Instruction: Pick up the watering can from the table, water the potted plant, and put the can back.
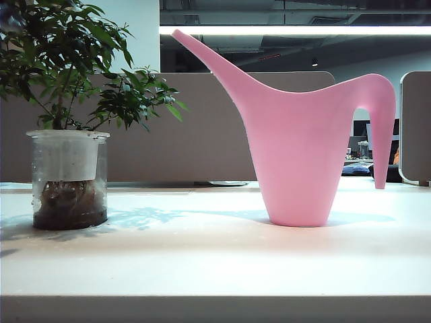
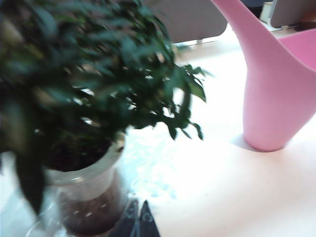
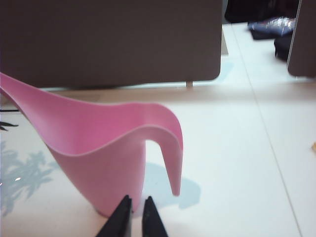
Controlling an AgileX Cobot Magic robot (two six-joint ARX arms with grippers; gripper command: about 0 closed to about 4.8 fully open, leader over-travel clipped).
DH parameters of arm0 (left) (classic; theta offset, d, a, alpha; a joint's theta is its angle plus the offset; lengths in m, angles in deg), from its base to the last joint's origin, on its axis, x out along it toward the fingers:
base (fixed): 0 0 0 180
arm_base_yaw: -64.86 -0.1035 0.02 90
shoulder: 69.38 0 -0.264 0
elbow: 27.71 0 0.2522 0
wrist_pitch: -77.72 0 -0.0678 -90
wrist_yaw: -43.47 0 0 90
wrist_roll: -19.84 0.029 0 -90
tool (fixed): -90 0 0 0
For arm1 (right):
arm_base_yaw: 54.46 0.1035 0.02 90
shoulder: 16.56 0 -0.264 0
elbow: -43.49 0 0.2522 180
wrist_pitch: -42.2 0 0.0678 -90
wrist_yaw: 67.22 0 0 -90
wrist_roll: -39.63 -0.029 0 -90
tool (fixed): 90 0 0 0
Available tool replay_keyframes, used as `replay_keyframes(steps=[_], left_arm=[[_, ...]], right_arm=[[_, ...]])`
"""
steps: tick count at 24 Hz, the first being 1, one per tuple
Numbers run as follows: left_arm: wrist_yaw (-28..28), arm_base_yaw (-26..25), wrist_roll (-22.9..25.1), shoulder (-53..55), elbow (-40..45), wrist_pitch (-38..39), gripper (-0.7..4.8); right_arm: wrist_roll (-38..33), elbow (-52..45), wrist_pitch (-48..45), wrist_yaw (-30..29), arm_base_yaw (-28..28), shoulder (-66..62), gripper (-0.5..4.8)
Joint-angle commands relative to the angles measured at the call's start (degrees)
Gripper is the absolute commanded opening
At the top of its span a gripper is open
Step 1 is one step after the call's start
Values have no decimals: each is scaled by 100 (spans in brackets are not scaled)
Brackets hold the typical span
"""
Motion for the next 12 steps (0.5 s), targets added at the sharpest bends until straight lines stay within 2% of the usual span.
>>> replay_keyframes(steps=[1, 4, 7, 12], left_arm=[[-256, -11, 162, -140, 640, -1344, -5], [-264, -11, 168, -391, 1141, -1620, -5], [-535, -20, 289, -763, 1635, -1963, -5], [-485, -105, 262, -1797, 2317, -1991, -5]], right_arm=[[214, -634, -984, -57, 7, 151, 48], [214, -1401, -1362, -48, 7, 525, 49], [214, -2144, -1816, -26, 7, 916, 49], [223, -2940, -1832, -31, 4, 1648, 49]])
